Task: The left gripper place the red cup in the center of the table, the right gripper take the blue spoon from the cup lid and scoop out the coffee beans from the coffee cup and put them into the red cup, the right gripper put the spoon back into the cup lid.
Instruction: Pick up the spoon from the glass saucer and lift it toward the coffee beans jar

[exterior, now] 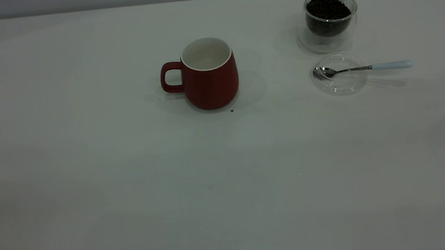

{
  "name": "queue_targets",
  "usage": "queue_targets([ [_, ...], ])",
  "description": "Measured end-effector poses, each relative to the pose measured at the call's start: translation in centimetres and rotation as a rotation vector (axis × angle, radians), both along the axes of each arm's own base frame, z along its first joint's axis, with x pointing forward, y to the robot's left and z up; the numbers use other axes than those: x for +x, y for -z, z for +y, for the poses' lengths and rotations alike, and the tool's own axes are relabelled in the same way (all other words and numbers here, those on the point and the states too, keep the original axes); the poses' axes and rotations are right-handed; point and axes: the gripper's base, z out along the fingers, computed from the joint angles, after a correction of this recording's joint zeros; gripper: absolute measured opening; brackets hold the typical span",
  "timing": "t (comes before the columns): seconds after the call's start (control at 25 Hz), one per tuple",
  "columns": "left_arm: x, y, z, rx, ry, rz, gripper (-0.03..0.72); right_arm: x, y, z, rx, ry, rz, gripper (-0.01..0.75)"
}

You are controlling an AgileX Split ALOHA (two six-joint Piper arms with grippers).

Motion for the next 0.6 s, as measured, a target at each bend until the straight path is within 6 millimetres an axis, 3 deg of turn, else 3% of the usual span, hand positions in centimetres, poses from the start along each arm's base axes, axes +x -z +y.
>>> queue_targets([
  [0.2,0.0,0.0,0.0,0.0,0.0,0.0,0.586,6.0,-2.5,0.3,0.05,-0.039,0.145,0.587],
  [0.32,0.0,0.0,0.0,0.0,0.0,0.0,0.586,10.8,-2.3,0.8,0.139,-0.059,0.242,0.587],
  [0.44,0.0,0.0,0.0,0.0,0.0,0.0,0.586,15.9,-0.7,1.2,0.239,-0.058,0.331,0.587],
  [0.6,0.0,0.0,0.0,0.0,0.0,0.0,0.586,22.5,3.7,1.7,0.375,-0.028,0.451,0.587],
])
